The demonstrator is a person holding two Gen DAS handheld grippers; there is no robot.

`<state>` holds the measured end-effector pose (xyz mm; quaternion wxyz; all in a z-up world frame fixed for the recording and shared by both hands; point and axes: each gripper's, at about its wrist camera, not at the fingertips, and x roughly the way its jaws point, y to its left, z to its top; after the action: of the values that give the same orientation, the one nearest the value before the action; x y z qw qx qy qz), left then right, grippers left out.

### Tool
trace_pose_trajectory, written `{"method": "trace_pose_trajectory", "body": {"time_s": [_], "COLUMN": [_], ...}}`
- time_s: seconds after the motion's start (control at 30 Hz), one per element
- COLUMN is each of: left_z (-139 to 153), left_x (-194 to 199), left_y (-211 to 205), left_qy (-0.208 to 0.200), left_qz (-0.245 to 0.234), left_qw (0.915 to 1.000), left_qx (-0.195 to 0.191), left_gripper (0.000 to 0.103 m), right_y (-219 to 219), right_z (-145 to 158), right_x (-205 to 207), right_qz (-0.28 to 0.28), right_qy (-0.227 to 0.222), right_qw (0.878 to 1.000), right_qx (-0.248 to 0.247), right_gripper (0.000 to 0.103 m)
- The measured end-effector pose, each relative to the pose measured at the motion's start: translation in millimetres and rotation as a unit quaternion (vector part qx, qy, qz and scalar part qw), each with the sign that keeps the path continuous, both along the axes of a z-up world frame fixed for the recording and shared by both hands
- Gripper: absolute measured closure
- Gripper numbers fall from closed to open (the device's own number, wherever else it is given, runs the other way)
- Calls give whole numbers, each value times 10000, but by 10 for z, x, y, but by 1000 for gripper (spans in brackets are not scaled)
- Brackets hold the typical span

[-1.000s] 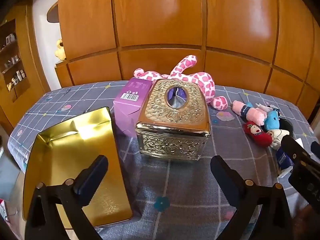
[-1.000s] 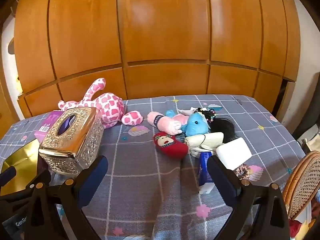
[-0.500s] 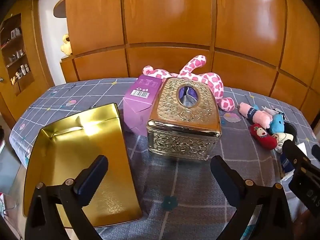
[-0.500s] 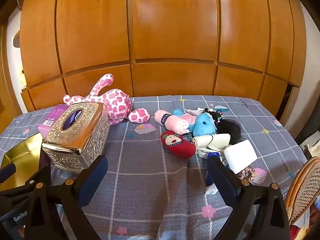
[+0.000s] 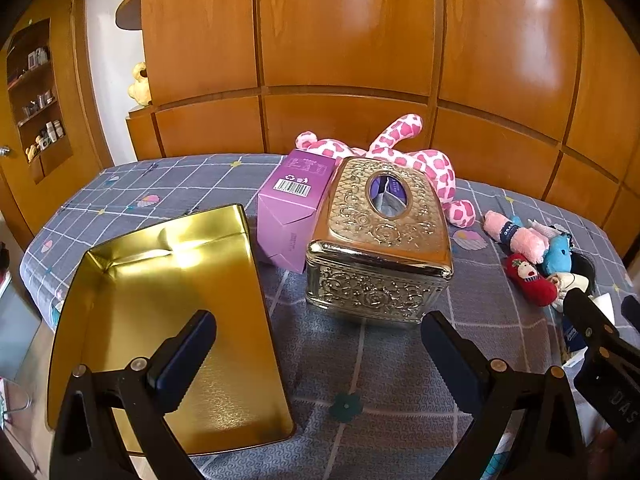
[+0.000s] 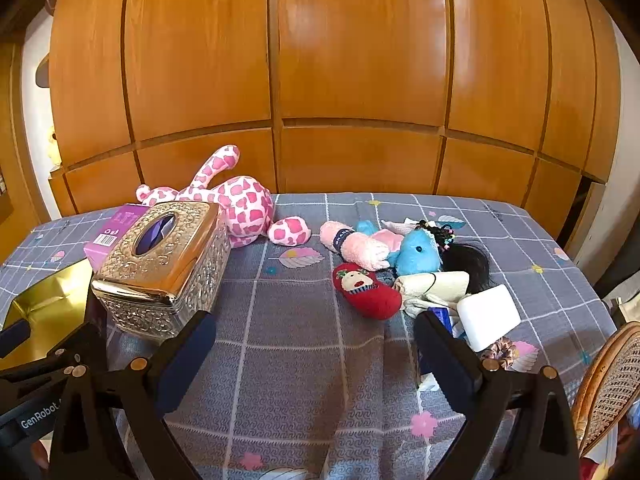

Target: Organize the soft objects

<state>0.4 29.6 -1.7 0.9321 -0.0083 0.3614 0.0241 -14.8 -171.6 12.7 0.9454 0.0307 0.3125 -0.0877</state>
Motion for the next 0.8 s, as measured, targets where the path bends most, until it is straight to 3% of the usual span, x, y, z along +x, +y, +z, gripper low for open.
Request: {"method": "trace_pose_trajectory", "body": {"time_s": [0.8], "left_z": [25], "left_x": [-63], "left_y": [22], "left_qy": [-73], "left_qz": [26], "left_qw": [10000], "left_qx": [3], "left_gripper": [0], "right_y": [0], "right_z": [10], "right_x": [-20], "right_qz": [35], "right_qy": [-44], "right_qw": [10000], "right_qx": [-60], "right_gripper": [2]}}
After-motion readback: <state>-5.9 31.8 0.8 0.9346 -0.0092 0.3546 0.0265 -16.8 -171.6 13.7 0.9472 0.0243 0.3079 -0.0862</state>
